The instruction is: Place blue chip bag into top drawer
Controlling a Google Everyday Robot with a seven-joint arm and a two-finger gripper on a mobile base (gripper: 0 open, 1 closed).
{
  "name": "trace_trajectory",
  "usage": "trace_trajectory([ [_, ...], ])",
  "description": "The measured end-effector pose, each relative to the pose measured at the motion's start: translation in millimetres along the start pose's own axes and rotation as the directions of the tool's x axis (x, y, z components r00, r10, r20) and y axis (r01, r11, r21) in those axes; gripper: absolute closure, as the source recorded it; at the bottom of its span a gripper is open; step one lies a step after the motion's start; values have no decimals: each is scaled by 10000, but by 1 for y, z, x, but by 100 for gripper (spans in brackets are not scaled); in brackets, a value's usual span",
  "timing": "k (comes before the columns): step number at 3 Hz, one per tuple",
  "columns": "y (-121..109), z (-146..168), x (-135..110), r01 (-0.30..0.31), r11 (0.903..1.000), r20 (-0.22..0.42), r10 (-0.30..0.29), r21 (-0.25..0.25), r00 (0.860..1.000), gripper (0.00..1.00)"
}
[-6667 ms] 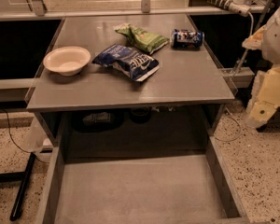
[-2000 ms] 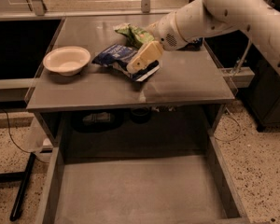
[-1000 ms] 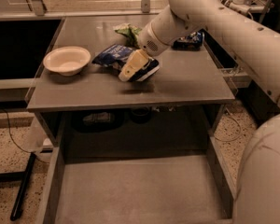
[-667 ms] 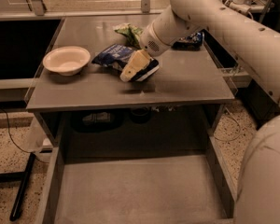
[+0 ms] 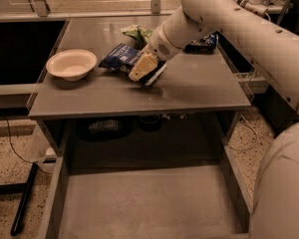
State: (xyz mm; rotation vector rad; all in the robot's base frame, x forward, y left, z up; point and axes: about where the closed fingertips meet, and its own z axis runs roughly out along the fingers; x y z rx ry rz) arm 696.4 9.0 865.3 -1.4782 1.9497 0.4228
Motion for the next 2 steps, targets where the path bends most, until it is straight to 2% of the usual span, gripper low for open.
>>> trace_trajectory([
  [2, 0, 0, 0, 0, 10000, 0, 0, -1, 10000, 87],
])
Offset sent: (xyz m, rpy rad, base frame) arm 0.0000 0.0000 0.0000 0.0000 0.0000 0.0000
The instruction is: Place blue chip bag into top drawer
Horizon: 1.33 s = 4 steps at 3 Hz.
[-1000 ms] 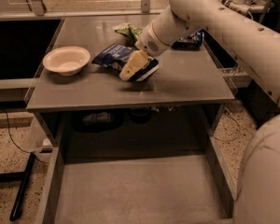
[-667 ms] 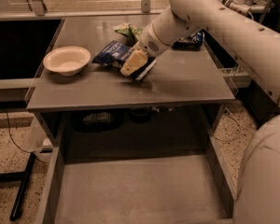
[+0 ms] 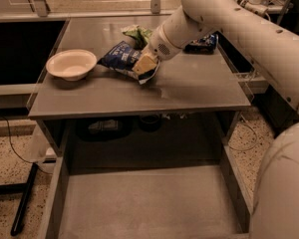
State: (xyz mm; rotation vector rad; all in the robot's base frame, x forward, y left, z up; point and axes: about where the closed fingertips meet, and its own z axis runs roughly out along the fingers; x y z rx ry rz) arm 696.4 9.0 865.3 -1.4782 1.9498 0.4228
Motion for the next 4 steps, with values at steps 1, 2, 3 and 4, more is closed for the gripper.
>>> trace_trajectory([
  [1, 0, 0, 0, 1, 10000, 0, -1, -1, 10000, 100],
  [2, 5, -4, 2, 148, 9999, 16, -148, -14, 9999, 100],
  [3, 18, -28, 13, 166, 9998, 400, -169, 68, 9991, 100],
  [4, 38, -66, 23, 379, 9988, 1038, -408, 301, 9938, 100],
])
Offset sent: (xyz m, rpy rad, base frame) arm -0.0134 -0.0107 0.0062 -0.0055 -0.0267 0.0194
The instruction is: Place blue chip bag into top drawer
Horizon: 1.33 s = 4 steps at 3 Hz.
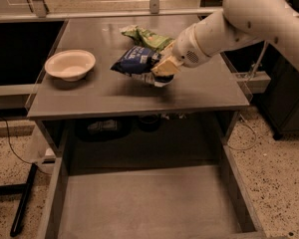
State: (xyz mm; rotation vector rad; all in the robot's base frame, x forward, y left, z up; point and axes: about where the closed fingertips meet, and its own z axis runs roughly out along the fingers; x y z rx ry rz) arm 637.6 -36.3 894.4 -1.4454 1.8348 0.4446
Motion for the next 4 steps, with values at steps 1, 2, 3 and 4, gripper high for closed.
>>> trace_trajectory([
  [1, 22, -39, 12, 261, 9994, 621, -274, 214, 9977, 100],
  [2, 49, -75, 36, 477, 9983, 823, -503, 337, 9953, 100],
  [3, 82, -104, 61, 473, 9977, 513, -499, 495, 9974, 100],
  [4, 119, -119, 84, 327, 9987, 125, -332, 379, 9994, 100],
])
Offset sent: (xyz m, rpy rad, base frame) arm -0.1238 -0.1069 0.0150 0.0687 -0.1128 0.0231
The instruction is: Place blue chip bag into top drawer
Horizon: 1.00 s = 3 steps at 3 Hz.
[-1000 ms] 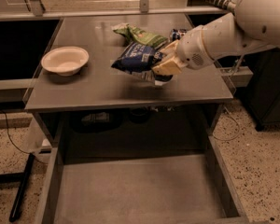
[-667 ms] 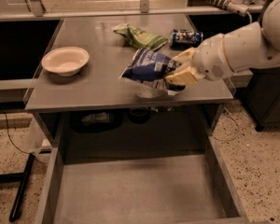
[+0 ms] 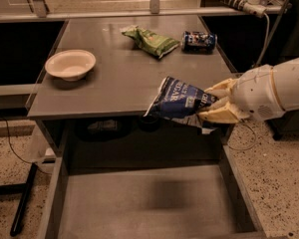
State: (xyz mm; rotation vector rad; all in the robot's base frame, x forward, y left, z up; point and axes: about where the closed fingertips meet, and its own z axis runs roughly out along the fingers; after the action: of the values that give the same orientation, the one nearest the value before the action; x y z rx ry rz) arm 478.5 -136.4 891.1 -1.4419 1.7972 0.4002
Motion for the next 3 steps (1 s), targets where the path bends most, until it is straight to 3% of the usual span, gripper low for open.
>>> trace_trajectory([
  [2, 66, 28, 44, -293, 9957, -513, 249, -878, 9984, 100],
  [3, 82, 52, 74, -582, 9907, -627, 508, -1230, 9967, 100],
])
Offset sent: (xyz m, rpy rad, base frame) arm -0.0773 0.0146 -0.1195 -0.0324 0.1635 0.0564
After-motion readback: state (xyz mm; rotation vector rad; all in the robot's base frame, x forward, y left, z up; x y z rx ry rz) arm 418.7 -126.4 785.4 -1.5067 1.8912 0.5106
